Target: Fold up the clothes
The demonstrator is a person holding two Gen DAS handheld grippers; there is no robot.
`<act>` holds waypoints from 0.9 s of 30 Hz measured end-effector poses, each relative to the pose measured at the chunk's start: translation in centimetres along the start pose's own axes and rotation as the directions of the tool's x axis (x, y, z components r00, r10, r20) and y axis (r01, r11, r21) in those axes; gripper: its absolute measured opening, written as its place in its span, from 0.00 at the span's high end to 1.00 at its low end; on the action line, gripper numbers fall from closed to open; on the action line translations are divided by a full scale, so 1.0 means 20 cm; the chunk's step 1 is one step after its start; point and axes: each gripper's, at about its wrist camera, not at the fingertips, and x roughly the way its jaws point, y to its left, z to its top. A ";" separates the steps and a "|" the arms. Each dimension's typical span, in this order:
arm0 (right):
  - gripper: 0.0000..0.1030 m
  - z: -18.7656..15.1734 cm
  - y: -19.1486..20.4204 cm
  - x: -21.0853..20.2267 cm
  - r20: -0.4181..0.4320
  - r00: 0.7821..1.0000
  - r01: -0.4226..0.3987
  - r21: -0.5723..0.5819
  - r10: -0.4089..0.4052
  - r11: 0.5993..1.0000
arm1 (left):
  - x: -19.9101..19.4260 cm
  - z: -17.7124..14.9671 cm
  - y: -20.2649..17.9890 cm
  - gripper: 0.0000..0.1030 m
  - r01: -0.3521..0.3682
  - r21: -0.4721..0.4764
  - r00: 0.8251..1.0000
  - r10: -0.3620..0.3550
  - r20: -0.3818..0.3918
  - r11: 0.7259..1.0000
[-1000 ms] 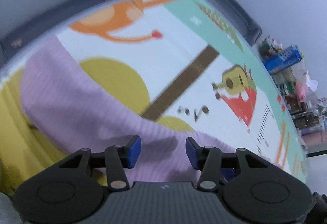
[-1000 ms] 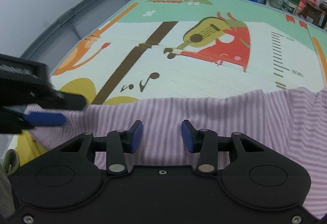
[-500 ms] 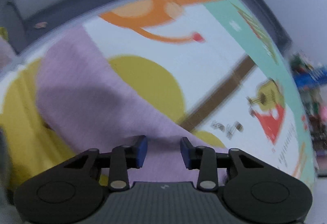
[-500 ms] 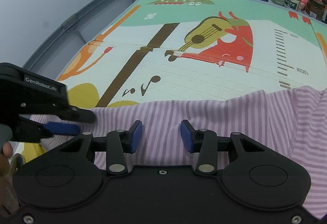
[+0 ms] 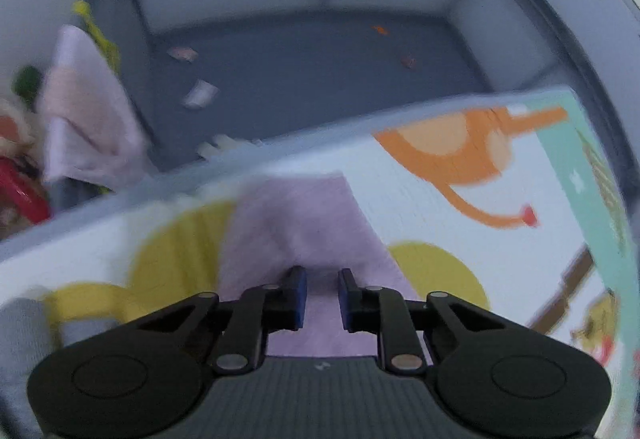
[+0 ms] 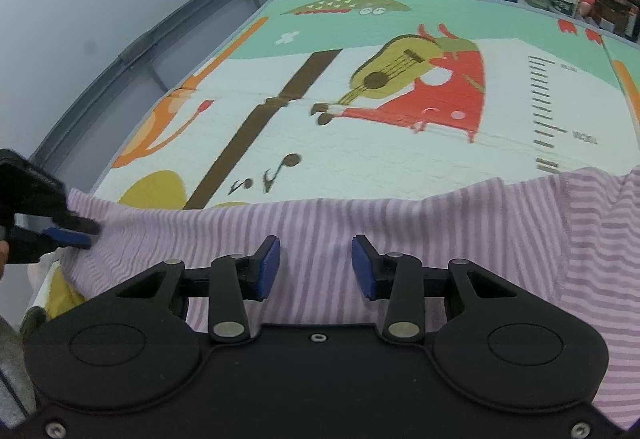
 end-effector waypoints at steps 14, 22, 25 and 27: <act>0.63 0.07 -0.23 -0.35 0.121 0.991 0.044 0.078 -0.053 0.996 | -0.31 -0.15 -0.10 0.50 0.066 0.126 0.989 -0.082 0.127 0.990; 0.63 -0.14 -0.30 -0.44 0.054 0.995 0.078 0.103 -0.084 0.992 | -0.38 -0.58 -0.40 0.44 0.191 0.427 0.977 -0.212 0.003 0.884; 0.63 -0.25 -0.27 -0.43 0.026 0.995 0.099 0.084 -0.101 0.992 | -0.34 -0.73 -0.49 0.43 0.221 0.500 0.973 -0.226 -0.052 0.837; 0.63 -0.32 -0.24 -0.41 -0.004 0.993 0.119 0.075 -0.119 0.990 | -0.31 -0.81 -0.53 0.43 0.226 0.535 0.972 -0.221 -0.074 0.814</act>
